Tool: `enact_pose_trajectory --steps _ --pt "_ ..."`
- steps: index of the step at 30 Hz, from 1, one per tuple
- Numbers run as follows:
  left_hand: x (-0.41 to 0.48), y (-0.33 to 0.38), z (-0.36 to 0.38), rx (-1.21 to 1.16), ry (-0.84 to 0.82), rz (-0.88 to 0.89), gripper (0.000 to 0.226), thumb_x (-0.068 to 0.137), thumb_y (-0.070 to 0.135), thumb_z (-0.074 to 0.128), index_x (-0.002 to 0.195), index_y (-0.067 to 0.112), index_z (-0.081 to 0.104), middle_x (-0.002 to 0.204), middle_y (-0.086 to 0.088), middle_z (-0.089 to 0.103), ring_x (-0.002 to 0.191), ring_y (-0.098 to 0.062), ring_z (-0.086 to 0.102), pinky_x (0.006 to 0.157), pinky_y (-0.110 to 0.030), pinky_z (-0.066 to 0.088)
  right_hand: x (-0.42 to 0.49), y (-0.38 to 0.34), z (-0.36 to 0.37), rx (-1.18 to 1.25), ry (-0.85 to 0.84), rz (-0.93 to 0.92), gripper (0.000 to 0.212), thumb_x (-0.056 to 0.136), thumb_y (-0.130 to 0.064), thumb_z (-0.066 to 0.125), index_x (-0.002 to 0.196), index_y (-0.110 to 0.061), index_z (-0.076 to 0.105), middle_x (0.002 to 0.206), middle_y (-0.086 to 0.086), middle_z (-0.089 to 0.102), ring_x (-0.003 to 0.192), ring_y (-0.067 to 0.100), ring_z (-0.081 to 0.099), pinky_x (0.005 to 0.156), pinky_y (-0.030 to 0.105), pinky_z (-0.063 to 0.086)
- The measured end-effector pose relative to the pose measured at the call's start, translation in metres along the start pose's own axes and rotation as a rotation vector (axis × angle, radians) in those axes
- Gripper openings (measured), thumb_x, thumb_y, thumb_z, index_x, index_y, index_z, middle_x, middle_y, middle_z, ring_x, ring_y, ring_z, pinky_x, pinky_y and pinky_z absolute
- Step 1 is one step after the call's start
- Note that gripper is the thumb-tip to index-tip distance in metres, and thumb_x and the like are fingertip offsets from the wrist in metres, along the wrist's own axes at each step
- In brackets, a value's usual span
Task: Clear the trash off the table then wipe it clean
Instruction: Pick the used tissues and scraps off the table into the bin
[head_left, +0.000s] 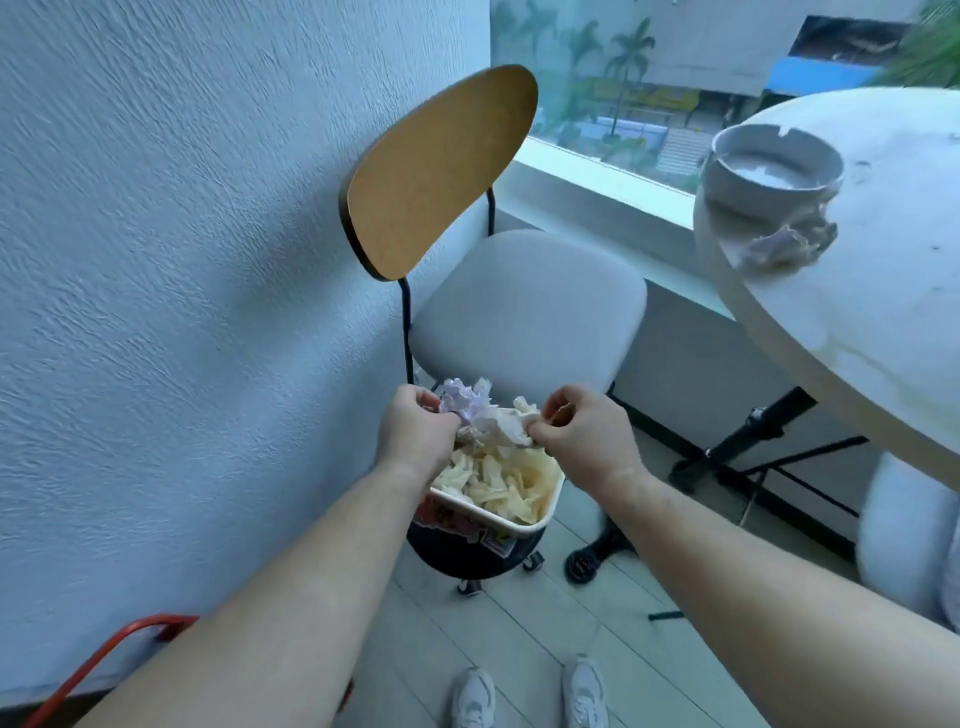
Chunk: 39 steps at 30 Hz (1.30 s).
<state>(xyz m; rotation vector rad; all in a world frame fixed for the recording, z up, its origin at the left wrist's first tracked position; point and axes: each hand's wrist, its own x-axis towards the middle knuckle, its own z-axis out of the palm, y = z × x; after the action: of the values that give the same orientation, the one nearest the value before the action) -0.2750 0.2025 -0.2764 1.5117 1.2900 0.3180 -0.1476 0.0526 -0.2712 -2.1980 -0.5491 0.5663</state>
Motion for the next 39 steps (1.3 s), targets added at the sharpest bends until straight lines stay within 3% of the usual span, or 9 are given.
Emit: enact_pose_trajectory --steps 6,10,13,20,23,28,31,34,39 --pt "0.022 -0.067 0.029 0.035 -0.014 -0.157 0.015 0.07 0.026 0.076 0.08 0.02 0.067 0.081 -0.008 0.076 0.079 -0.034 0.076 0.077 -0.051 0.065 0.006 0.053 0.029 -0.087 -0.068 0.115 0.01 0.088 -0.028 0.073 0.083 -0.022 0.067 0.08 -0.007 0.069 0.075 0.01 0.062 0.062 0.025 0.048" --pt "0.016 -0.078 0.036 -0.07 -0.043 -0.181 0.014 0.079 0.02 0.08 0.091 0.018 0.072 0.083 -0.003 0.073 0.072 -0.025 0.067 0.08 -0.04 0.059 0.008 0.069 0.047 -0.067 -0.151 0.194 0.009 0.094 -0.022 0.065 0.099 -0.021 0.072 0.086 -0.007 0.072 0.079 0.015 0.071 0.075 0.035 0.061" --pt "0.014 -0.09 0.034 -0.001 -0.106 -0.12 0.033 0.072 0.034 0.078 0.104 0.03 0.072 0.103 0.009 0.071 0.094 -0.015 0.068 0.087 -0.035 0.055 0.005 0.077 0.053 -0.07 -0.209 0.214 0.023 0.097 -0.013 0.057 0.113 -0.021 0.072 0.095 -0.004 0.074 0.081 0.018 0.074 0.077 0.036 0.062" --pt "0.014 -0.107 0.014 0.105 -0.091 -0.041 0.022 0.069 0.038 0.074 0.091 0.04 0.075 0.095 0.009 0.077 0.091 -0.015 0.072 0.092 -0.047 0.061 -0.004 0.064 0.045 -0.095 -0.186 0.168 0.023 0.098 -0.012 0.053 0.106 -0.026 0.07 0.085 -0.004 0.075 0.078 0.021 0.074 0.068 0.036 0.061" --pt "0.005 -0.084 0.005 0.1 -0.032 0.022 0.011 0.076 0.035 0.073 0.086 0.038 0.075 0.089 0.01 0.077 0.088 -0.017 0.073 0.087 -0.042 0.061 -0.004 0.047 0.039 -0.077 -0.135 0.121 0.022 0.098 -0.015 0.054 0.104 -0.027 0.072 0.084 -0.007 0.074 0.071 0.015 0.072 0.065 0.034 0.061" --pt "-0.002 -0.024 -0.013 0.103 0.08 0.237 0.009 0.092 0.021 0.069 0.085 0.025 0.073 0.08 0.007 0.074 0.067 -0.001 0.066 0.065 -0.023 0.052 -0.01 -0.003 0.015 -0.02 -0.035 -0.008 0.018 0.1 -0.021 0.058 0.105 -0.025 0.075 0.093 -0.01 0.074 0.075 0.009 0.069 0.069 0.025 0.056" --pt "-0.009 0.02 -0.024 0.044 0.084 0.332 0.009 0.093 0.02 0.068 0.087 0.023 0.074 0.084 0.007 0.074 0.077 -0.008 0.068 0.067 -0.022 0.053 -0.017 -0.039 -0.008 0.032 0.021 -0.066 0.017 0.1 -0.025 0.06 0.107 -0.025 0.076 0.095 -0.008 0.075 0.082 0.013 0.07 0.078 0.032 0.058" --pt "-0.017 0.061 -0.032 -0.012 0.077 0.44 0.01 0.094 0.019 0.067 0.088 0.022 0.074 0.083 0.006 0.074 0.074 -0.008 0.066 0.063 -0.017 0.053 -0.023 -0.074 -0.035 0.043 0.115 -0.149 0.015 0.098 -0.024 0.063 0.104 -0.024 0.076 0.09 -0.009 0.075 0.078 0.013 0.068 0.072 0.025 0.051" --pt "-0.034 0.127 -0.042 -0.069 0.077 0.59 0.007 0.092 0.02 0.069 0.091 0.021 0.076 0.084 0.005 0.075 0.079 -0.014 0.067 0.072 -0.025 0.053 -0.034 -0.121 -0.087 0.05 0.279 -0.238 0.013 0.096 -0.022 0.065 0.1 -0.023 0.077 0.08 -0.011 0.071 0.068 0.012 0.063 0.067 0.025 0.048"
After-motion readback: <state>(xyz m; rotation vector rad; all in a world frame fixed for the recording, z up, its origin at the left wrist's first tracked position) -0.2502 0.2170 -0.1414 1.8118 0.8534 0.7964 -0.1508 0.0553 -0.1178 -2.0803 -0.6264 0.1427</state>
